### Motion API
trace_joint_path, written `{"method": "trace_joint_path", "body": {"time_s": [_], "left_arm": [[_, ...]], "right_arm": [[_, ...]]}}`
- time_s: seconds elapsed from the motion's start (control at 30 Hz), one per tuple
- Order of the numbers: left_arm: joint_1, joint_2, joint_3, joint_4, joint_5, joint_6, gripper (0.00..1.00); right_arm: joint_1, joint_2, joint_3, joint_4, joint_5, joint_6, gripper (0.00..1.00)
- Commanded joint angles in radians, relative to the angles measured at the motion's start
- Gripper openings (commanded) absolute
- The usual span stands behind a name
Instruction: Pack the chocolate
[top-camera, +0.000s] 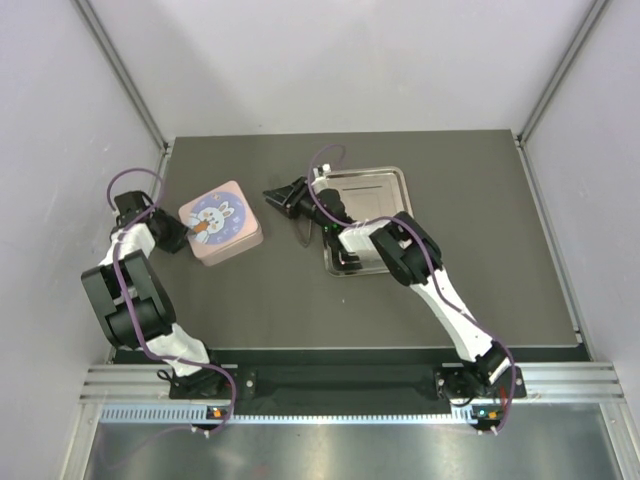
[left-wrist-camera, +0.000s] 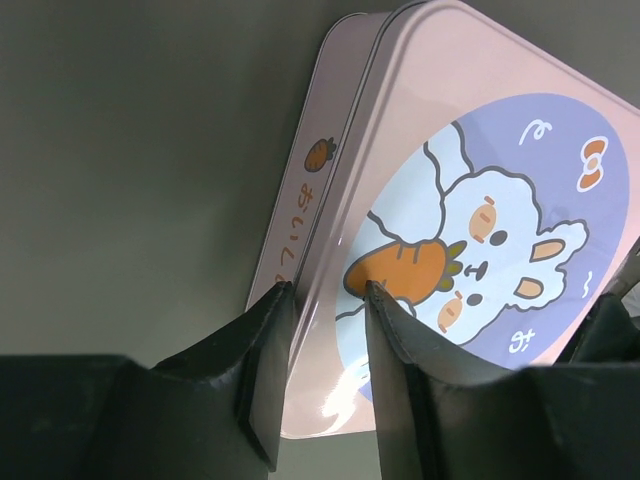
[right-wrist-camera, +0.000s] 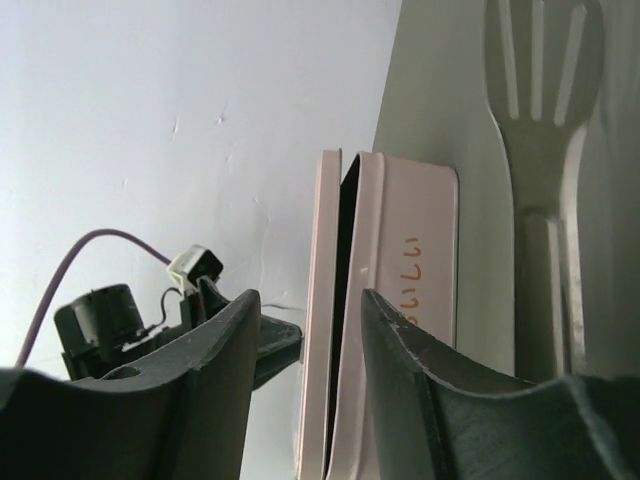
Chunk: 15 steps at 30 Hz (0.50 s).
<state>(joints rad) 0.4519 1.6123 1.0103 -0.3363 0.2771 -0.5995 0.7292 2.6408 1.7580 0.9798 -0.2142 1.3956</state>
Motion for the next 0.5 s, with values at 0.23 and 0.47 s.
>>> {"method": "trace_joint_path", "body": {"time_s": [0.23,0.47], "left_arm": [[0.005,0.000,0.070,-0.010,0.033,-0.003,0.43],[0.007,0.014,0.056,0.008,0.036,-0.032,0.40]], "right_arm": [[0.006,-0.180,0.026,-0.235,-0.126,-0.378,0.53],[0.039,-0.220,0.093,-0.506,-0.125,-0.602,0.59]]}}
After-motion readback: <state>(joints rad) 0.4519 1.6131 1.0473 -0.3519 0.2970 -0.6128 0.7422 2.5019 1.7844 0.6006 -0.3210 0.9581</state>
